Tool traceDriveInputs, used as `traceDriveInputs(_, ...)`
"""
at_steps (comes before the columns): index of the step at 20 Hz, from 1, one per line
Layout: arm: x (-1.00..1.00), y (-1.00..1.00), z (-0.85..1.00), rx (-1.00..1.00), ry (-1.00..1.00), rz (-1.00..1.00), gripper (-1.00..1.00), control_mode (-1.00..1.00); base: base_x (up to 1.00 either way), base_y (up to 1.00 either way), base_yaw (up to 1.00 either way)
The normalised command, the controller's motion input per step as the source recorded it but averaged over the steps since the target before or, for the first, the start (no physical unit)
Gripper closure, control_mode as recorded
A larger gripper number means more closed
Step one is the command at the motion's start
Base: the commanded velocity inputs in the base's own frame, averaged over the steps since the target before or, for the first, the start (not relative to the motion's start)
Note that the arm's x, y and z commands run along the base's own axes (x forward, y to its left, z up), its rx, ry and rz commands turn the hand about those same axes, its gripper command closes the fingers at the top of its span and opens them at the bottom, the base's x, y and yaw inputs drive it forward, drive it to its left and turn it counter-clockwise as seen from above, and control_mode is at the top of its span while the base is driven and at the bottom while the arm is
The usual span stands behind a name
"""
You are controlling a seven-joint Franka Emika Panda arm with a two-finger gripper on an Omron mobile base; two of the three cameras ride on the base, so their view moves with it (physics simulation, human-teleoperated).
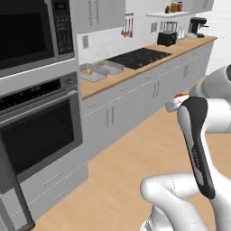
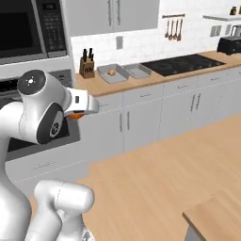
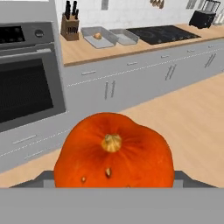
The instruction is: Place one squash and one fish in each tupperware on the nearby counter, to pack two identical lunches.
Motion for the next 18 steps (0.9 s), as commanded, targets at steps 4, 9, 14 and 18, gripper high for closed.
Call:
traceDriveInputs(4,0.0,0.0,0.0,0.0,0.0,0.0,1.0,1.0,1.0,0.15,-0.13)
traceDriveInputs(9,0.0,0.0,0.0,0.0,0.0,0.0,1.0,1.0,1.0,0.14,-0.05)
traceDriveInputs(14,0.0,0.0,0.0,0.0,0.0,0.0,1.0,1.0,1.0,-0.28,0.0)
traceDriveInputs(18,0.0,0.0,0.0,0.0,0.0,0.0,1.0,1.0,1.0,-0.58,0.0)
